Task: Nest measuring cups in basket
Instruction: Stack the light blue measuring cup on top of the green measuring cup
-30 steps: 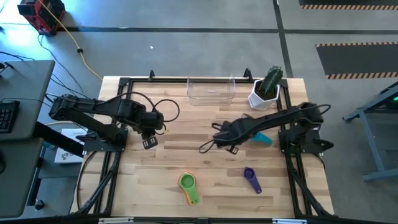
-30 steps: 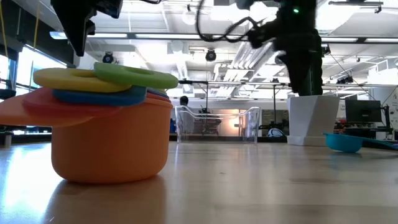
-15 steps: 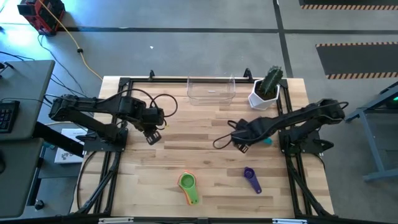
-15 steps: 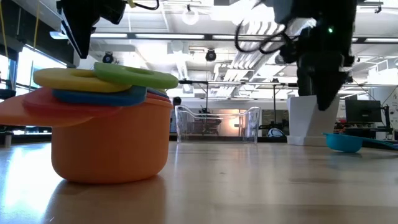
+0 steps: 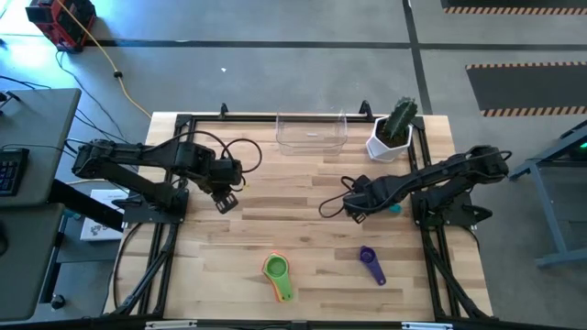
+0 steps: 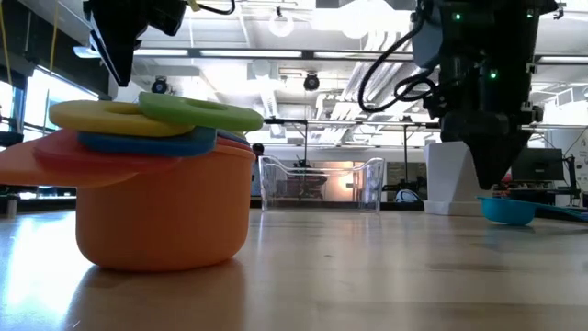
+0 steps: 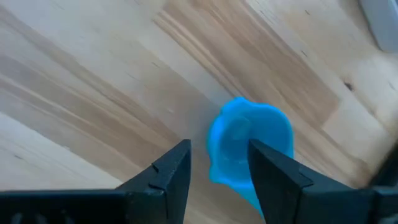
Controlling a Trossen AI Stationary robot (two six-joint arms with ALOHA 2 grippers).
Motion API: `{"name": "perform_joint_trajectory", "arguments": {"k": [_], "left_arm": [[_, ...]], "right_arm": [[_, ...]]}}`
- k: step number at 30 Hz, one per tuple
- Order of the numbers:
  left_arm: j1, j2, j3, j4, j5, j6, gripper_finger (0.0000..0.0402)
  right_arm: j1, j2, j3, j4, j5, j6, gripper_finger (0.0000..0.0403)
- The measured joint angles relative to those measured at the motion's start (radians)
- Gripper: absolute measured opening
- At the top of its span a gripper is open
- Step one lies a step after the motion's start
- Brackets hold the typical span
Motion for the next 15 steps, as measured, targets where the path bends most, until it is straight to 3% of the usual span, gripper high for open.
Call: {"name": "perform_joint_trajectory", "arguments": {"k": [15], "left_arm": [[0.000,0.000,0.000,0.000,0.000,0.002,0.0078]], "right_arm": [[-0.039,0.070,0.000,0.046,-0.058,0.053,0.0149]]}}
